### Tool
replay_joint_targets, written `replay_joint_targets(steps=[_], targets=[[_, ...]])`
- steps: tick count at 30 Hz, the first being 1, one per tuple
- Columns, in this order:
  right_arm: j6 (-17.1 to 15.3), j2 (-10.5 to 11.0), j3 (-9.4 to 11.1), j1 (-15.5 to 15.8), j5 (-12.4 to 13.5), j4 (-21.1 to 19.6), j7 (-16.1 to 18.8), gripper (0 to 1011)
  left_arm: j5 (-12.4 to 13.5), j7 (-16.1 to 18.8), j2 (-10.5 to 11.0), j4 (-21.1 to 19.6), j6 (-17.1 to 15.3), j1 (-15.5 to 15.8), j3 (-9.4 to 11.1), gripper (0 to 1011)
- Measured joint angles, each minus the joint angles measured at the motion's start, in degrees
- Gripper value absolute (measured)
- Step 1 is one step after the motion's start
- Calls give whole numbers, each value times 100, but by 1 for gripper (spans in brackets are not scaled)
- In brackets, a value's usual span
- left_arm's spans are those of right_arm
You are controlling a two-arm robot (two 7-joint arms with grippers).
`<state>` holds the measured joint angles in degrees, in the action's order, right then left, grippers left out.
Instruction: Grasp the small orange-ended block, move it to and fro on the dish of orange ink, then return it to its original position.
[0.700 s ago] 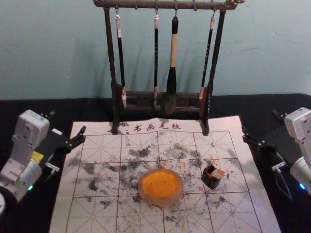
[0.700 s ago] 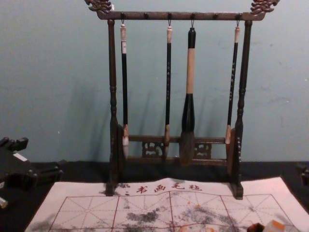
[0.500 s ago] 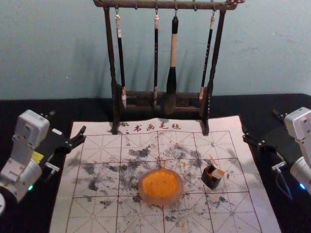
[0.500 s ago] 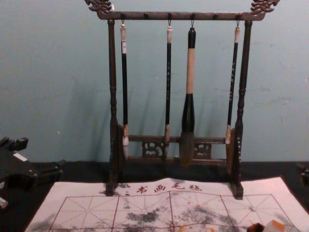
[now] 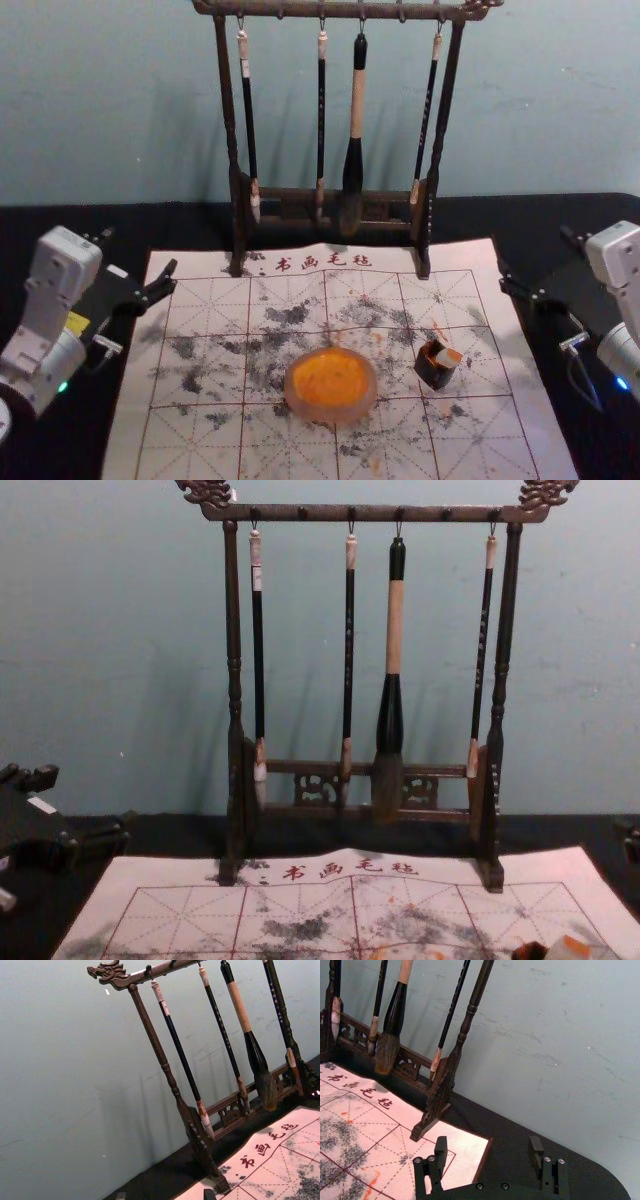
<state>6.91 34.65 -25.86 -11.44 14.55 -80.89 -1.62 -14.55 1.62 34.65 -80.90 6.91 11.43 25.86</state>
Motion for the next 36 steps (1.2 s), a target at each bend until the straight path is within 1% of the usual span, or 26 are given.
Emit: replay_joint_targets(steps=[28,32,36], targets=[[-1,0,1,1,-1,-1,0,1000,0,0,0,0,0,0,0,1001],[106,-9,39,1,-71,13,70,1000,0,0,0,0,0,0,0,1002],[288,54,138,70,-62,-57,275,1000,0,0,0,0,0,0,0,1002]])
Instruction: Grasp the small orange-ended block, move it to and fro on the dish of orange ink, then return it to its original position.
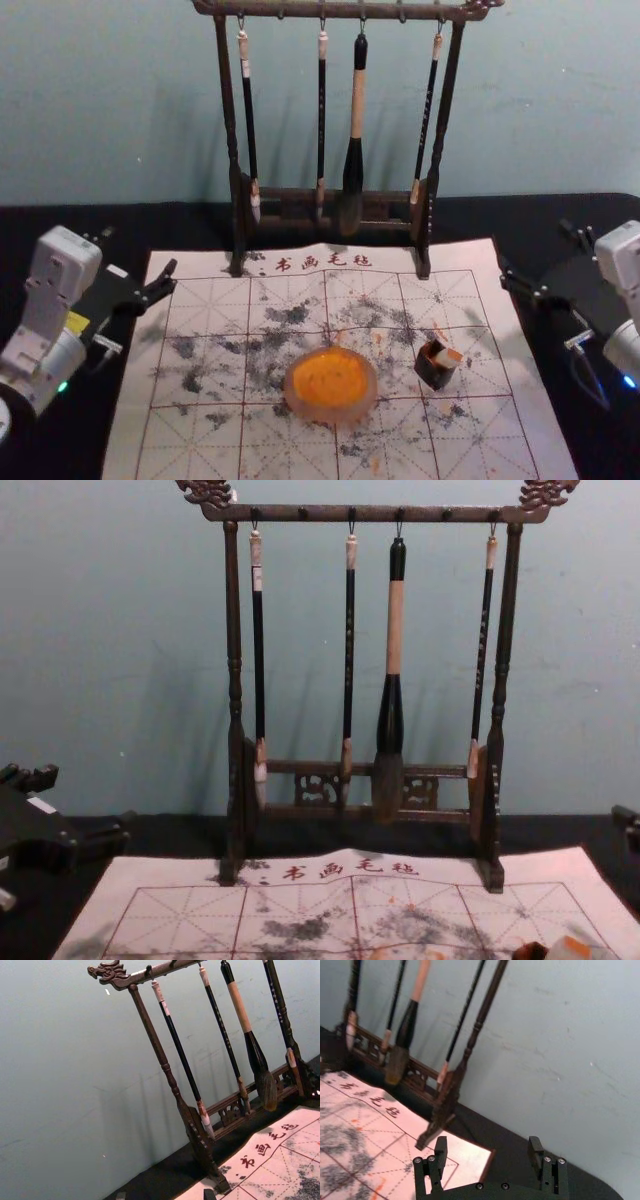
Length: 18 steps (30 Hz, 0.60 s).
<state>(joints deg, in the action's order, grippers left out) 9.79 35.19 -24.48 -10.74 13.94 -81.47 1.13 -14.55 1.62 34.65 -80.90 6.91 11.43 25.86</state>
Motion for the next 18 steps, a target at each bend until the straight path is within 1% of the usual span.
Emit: replay_joint_targets(steps=[3,5,6,7,8,10,11,13,14,16,17,18], targets=[[135,106,45,76,52,-99,193,1000,0,0,0,0,0,0,0,1001],[282,254,91,182,128,-240,439,1000,0,0,0,0,0,0,0,1002],[382,366,127,270,191,-346,618,1000,0,0,0,0,0,0,0,1001],[382,366,127,270,191,-346,618,1000,0,0,0,0,0,0,0,1001],[462,469,162,355,250,-446,762,1000,0,0,0,0,0,0,0,1001],[542,573,201,456,312,-543,907,1000,0,0,0,0,0,0,0,1001],[633,687,245,574,396,-662,1069,1000,0,0,0,0,0,0,0,1001],[727,800,287,706,481,-775,1219,1000,0,0,0,0,0,0,0,1001],[818,892,322,820,564,-866,1358,1000,0,0,0,0,0,0,0,1001],[930,991,364,942,671,-952,1519,1000,0,0,0,0,0,0,0,1001],[1056,1078,405,1061,802,-1029,1697,1000,0,0,0,0,0,0,0,1001],[1114,1117,423,1113,864,-1062,1781,1000,0,0,0,0,0,0,0,1001]])
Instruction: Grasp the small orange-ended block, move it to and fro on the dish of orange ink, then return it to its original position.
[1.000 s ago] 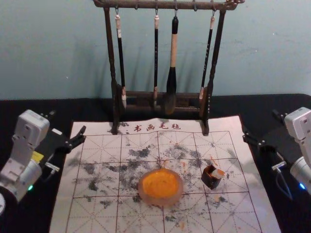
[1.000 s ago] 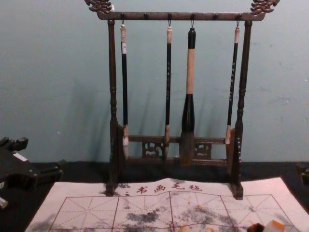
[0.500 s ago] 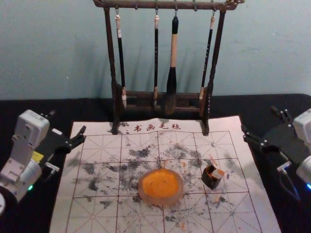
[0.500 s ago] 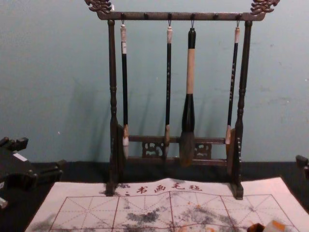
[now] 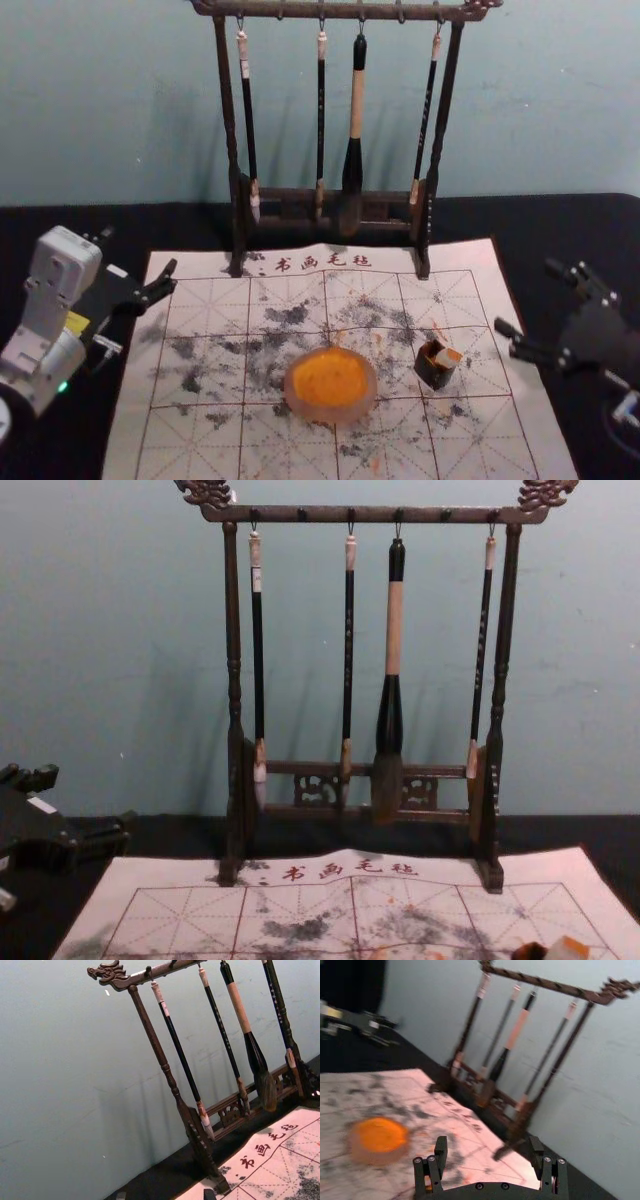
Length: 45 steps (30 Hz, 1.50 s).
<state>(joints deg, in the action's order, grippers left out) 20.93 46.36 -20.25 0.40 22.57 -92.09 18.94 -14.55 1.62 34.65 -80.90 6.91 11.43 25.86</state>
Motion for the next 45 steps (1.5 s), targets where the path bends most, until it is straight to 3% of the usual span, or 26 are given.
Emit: replay_joint_targets(steps=[7,11,18,28,45], targets=[[258,233,56,331,442,-170,704,1000,0,0,0,1,0,0,0,1001],[181,229,-1,339,477,-135,871,1000,0,0,0,0,0,0,0,1001],[-137,66,-191,150,417,101,1166,1000,0,0,0,0,0,0,0,1001],[-480,-366,-418,-352,220,697,1514,1000,0,0,0,0,0,0,0,1001],[-617,-770,-453,-778,-37,1264,1816,1000,0,0,0,0,0,0,0,1001]])
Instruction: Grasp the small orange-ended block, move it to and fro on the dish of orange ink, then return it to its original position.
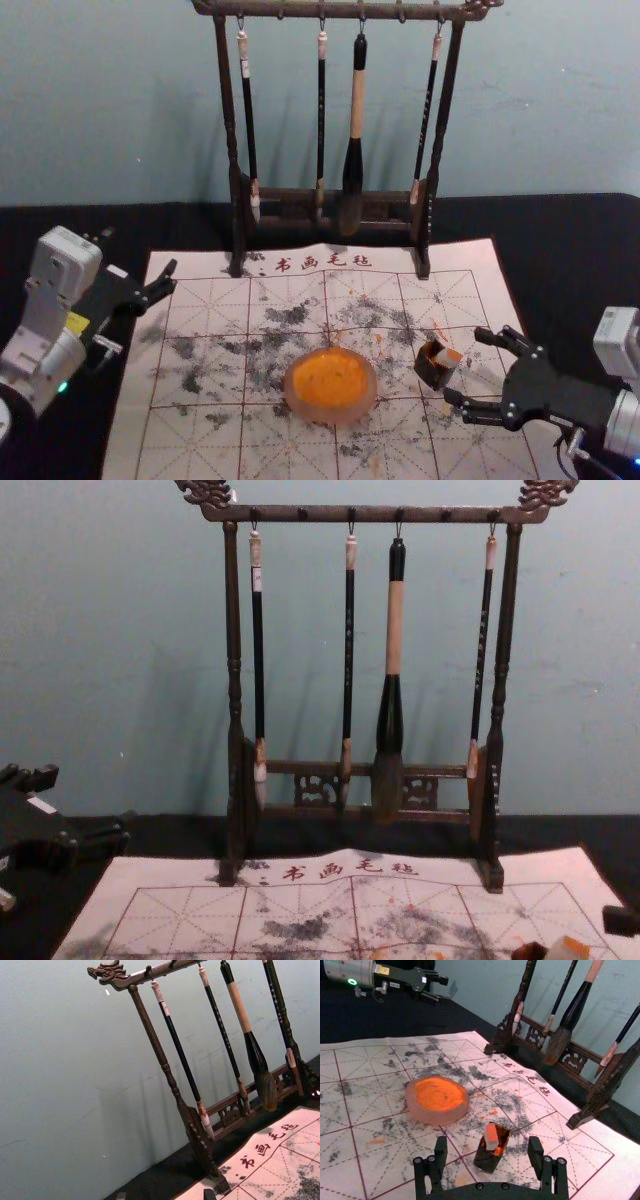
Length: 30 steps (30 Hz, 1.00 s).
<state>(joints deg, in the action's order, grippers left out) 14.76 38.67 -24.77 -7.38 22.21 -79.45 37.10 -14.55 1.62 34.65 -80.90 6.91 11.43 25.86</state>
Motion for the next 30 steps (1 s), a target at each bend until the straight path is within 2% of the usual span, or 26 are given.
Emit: replay_joint_targets(steps=[12,30], targets=[[-56,-196,41,-203,-158,228,202,1000,0,0,0,0,0,0,0,1001],[-88,-329,85,-301,-237,334,286,1000,0,0,0,0,0,0,0,1001]])
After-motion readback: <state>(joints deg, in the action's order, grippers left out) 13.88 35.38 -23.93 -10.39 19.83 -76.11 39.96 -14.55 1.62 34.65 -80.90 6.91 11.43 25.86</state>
